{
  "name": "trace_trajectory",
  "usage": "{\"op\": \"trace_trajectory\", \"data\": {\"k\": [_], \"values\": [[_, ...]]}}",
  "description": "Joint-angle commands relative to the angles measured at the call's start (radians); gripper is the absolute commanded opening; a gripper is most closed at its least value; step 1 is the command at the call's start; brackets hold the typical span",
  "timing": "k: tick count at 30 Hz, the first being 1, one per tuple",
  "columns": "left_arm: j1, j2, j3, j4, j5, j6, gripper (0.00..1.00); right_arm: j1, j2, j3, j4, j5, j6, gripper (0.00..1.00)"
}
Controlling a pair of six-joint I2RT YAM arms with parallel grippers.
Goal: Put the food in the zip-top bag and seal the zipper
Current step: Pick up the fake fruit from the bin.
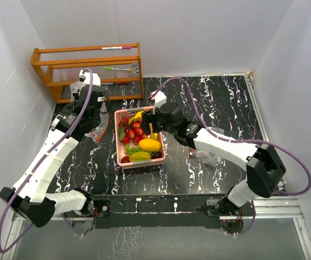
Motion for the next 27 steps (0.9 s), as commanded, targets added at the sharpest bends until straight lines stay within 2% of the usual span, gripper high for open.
{"op": "trace_trajectory", "data": {"k": [1,8,19,27], "values": [[0.03,-0.035,-0.014,-0.017,-0.007,-0.01,0.0,0.015,0.089,0.087,0.143,0.026,-0.001,0.66],[0.039,-0.075,-0.018,-0.008,0.003,-0.01,0.0,0.03,0.291,0.215,0.164,0.04,0.014,0.64],[0.039,-0.095,-0.025,-0.008,0.008,-0.008,0.0,0.052,0.46,0.356,0.224,0.013,-0.035,0.64],[0.039,-0.106,-0.032,-0.002,0.029,-0.009,0.0,0.053,0.583,0.478,0.192,0.009,-0.054,0.63]]}}
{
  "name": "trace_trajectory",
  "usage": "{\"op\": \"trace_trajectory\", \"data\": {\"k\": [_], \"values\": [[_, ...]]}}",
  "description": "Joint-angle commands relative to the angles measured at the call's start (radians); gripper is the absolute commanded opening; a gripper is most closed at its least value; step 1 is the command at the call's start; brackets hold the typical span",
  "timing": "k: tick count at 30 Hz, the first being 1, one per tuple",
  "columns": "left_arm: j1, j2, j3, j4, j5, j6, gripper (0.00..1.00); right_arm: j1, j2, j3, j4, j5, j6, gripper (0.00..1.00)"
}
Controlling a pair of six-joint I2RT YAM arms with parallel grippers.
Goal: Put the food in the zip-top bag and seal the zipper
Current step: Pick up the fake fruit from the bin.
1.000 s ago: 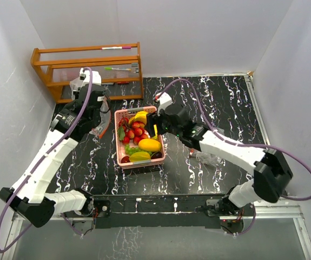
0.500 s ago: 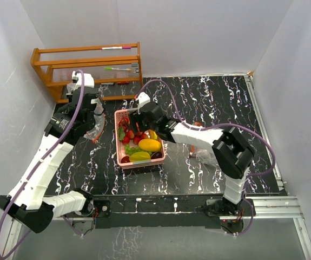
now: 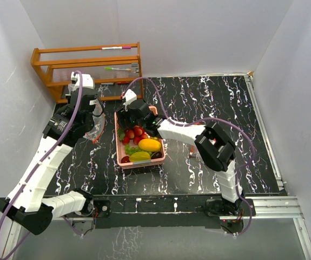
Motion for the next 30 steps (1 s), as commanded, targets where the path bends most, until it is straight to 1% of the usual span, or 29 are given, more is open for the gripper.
{"op": "trace_trajectory", "data": {"k": [1,3,5,7,10,11,13,16,17,22,26,30], "values": [[0.004,-0.035,-0.013,0.008,0.006,-0.001,0.0,0.001,0.045,0.074,0.043,0.011,-0.024,0.63],[0.004,-0.036,-0.013,0.009,0.008,0.0,0.0,0.002,0.061,0.082,0.044,0.019,-0.027,0.57],[0.004,-0.038,-0.013,0.007,0.008,0.001,0.0,0.001,0.073,0.087,0.038,0.022,-0.026,0.46],[0.004,-0.042,-0.015,0.01,0.01,0.001,0.0,0.001,0.079,0.086,0.039,0.021,-0.022,0.39],[0.004,-0.042,-0.017,0.012,0.018,0.002,0.0,0.002,0.083,0.083,0.042,0.005,-0.021,0.38],[0.004,-0.042,-0.017,0.012,0.02,0.002,0.0,0.001,0.085,0.082,0.042,-0.002,-0.021,0.36],[0.004,-0.043,-0.017,0.012,0.024,0.002,0.0,0.001,0.087,0.081,0.04,-0.01,-0.02,0.28],[0.004,-0.046,-0.017,0.013,0.028,0.0,0.0,0.002,0.083,0.074,0.036,-0.006,-0.017,0.11],[0.004,-0.045,-0.017,0.013,0.028,0.002,0.0,0.002,0.074,0.067,0.036,0.004,-0.013,0.09],[0.004,-0.038,0.003,0.001,0.031,0.002,0.0,0.002,-0.023,0.002,0.077,0.031,0.005,0.08],[0.004,-0.034,0.028,-0.012,0.032,0.001,0.0,0.001,-0.145,-0.063,0.124,-0.029,0.035,0.08],[0.004,-0.023,0.052,-0.028,0.035,-0.002,0.0,0.002,-0.264,-0.122,0.126,-0.076,0.057,0.08]]}}
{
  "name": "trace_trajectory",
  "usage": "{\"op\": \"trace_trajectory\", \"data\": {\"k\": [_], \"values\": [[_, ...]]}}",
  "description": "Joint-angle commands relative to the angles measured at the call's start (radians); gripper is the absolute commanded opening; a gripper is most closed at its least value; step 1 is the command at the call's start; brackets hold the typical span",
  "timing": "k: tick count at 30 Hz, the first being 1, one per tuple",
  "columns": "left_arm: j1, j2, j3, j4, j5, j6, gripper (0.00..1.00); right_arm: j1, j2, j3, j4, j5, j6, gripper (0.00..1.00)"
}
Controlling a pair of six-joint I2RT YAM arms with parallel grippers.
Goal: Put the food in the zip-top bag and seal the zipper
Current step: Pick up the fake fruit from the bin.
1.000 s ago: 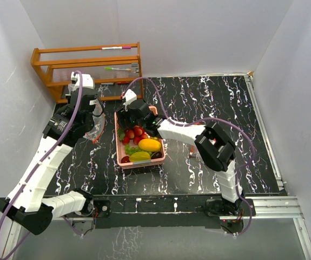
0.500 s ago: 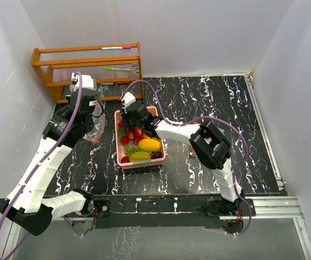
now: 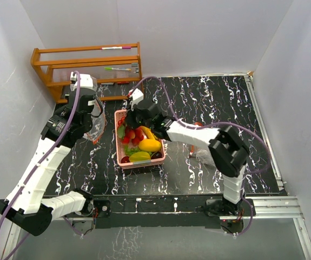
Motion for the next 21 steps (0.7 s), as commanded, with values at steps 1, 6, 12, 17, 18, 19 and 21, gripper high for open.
{"op": "trace_trajectory", "data": {"k": [1,6,12,17,18,19,21], "values": [[0.004,-0.006,0.058,-0.025,0.002,-0.004,0.0,0.002,-0.191,-0.037,0.105,-0.065,0.038,0.08],[0.004,0.021,0.079,-0.028,0.058,-0.022,0.0,0.002,-0.324,-0.081,0.067,-0.08,0.035,0.08],[0.004,0.095,0.148,-0.014,0.15,-0.025,0.0,0.003,-0.49,-0.109,-0.028,-0.063,-0.018,0.08],[0.004,0.119,0.185,0.018,0.332,-0.061,0.0,0.003,-0.626,-0.14,-0.063,-0.048,-0.026,0.08],[0.004,0.123,0.186,0.024,0.367,-0.07,0.0,0.003,-0.65,-0.143,-0.069,-0.047,-0.026,0.08],[0.004,0.127,0.184,0.032,0.396,-0.078,0.0,0.003,-0.671,-0.145,-0.075,-0.05,-0.023,0.08],[0.004,0.135,0.176,0.049,0.453,-0.092,0.0,0.003,-0.712,-0.15,-0.079,-0.059,-0.017,0.08]]}}
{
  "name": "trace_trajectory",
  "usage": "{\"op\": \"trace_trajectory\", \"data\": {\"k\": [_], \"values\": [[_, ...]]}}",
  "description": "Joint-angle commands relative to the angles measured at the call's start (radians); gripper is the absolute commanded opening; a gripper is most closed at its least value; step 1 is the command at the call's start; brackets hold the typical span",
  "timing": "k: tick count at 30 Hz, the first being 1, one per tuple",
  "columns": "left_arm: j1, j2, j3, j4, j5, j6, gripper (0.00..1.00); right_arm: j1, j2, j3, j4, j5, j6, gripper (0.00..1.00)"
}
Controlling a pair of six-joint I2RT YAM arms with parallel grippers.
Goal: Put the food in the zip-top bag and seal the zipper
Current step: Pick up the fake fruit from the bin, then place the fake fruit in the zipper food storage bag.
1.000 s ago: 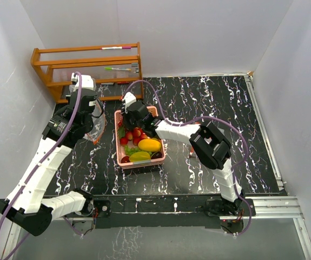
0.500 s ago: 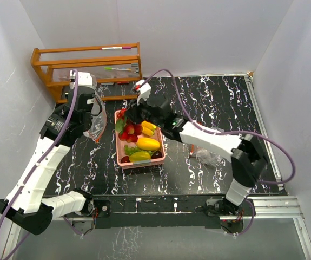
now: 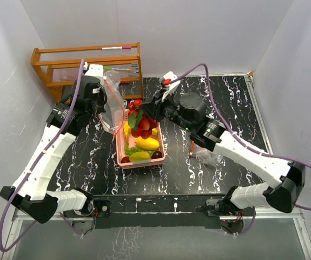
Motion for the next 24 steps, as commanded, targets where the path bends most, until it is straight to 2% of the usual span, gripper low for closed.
{"op": "trace_trajectory", "data": {"k": [1,7,13,21,24], "values": [[0.004,0.009,0.025,0.049,0.178,-0.045,0.0,0.001,-0.112,-0.001,0.033,-0.006,-0.005,0.08],[0.004,0.033,0.005,0.097,0.311,-0.086,0.0,0.0,-0.175,-0.001,0.071,-0.094,0.033,0.08],[0.004,0.068,-0.031,0.142,0.369,-0.113,0.0,0.0,-0.201,-0.005,0.123,-0.237,0.076,0.08],[0.004,0.08,-0.076,0.193,0.462,-0.151,0.0,0.001,-0.16,-0.036,0.252,-0.273,0.148,0.08],[0.004,0.077,-0.093,0.204,0.492,-0.164,0.0,0.001,-0.133,-0.043,0.29,-0.236,0.166,0.08]]}}
